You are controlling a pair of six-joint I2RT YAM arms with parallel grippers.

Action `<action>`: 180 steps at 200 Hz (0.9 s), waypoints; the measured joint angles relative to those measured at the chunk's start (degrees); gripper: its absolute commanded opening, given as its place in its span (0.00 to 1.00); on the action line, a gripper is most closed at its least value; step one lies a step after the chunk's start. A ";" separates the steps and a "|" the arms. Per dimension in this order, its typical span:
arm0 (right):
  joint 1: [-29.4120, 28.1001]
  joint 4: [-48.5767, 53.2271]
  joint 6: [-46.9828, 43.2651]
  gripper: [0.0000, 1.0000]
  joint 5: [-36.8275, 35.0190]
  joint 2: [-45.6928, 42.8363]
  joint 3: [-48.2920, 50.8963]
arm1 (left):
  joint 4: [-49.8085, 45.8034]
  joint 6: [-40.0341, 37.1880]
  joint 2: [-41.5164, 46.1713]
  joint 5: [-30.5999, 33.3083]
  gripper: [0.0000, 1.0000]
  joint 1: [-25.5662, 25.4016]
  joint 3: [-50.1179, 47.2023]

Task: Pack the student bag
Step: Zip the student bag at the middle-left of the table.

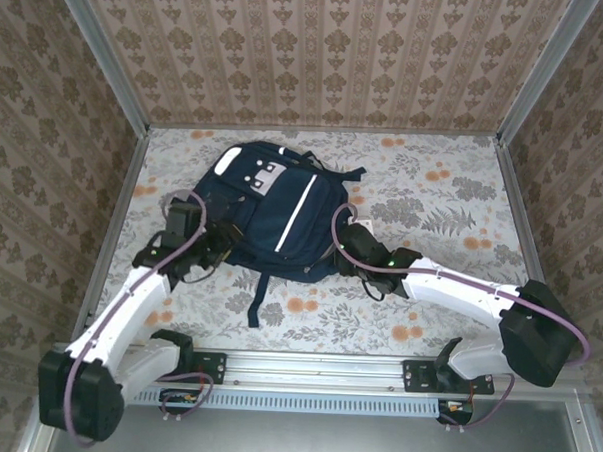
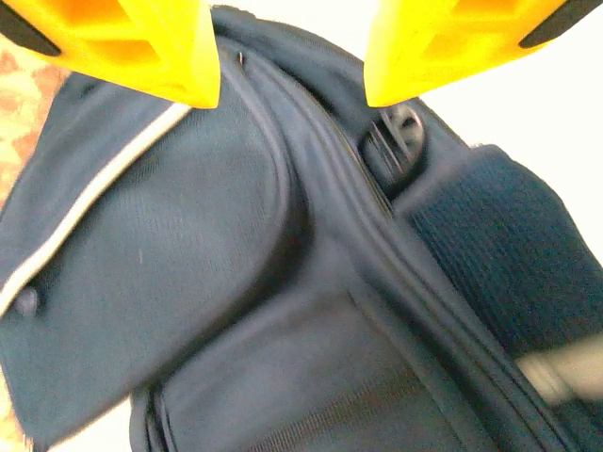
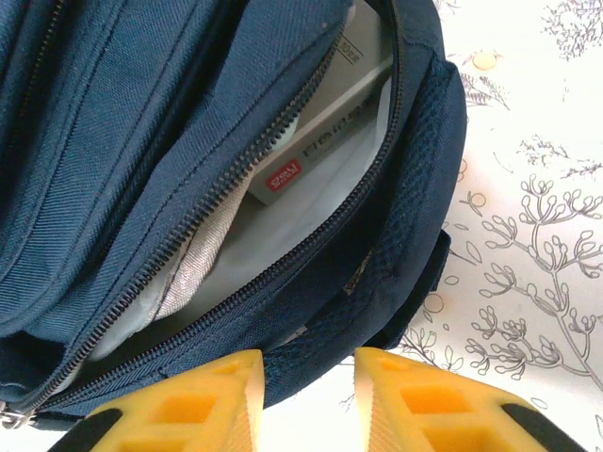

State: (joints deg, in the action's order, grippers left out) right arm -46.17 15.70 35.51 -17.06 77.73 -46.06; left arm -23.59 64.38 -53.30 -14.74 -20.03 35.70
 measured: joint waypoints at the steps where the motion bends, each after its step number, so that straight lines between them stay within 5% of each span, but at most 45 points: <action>1: 0.00 0.00 -0.07 0.32 0.00 0.00 0.00 | 0.00 0.26 0.22 0.20 0.43 -0.61 -0.22; 45: -0.09 1.27 -2.58 0.33 0.76 -1.03 -0.11 | 3.52 13.18 0.28 7.26 0.42 -16.33 -7.30; 75: -0.11 1.29 -2.82 0.33 1.95 -2.14 -0.11 | 7.56 17.38 -4.09 10.10 0.56 -18.25 -8.83; 121: -2.21 1.70 -2.73 0.35 2.69 -2.49 -0.11 | 14.12 17.81 -9.73 12.66 0.55 -18.16 -8.83; 140: -3.82 2.62 -2.36 0.36 2.69 -2.49 -0.13 | 16.92 17.64 -12.35 12.61 0.44 -17.99 -8.83; 166: -5.99 4.11 -1.75 0.40 2.45 -2.45 -0.92 | 18.40 16.35 -16.57 12.63 0.05 -17.44 -7.67; 180: -7.45 5.16 -1.18 0.40 1.92 -2.36 -2.16 | 17.88 15.52 -18.05 12.55 0.00 -17.33 -6.62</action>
State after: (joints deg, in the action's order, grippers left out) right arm -53.63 20.86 34.33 -15.14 75.37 -48.23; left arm -5.72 79.90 -71.35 -2.20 -37.36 29.08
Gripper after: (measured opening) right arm 0.402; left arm 0.036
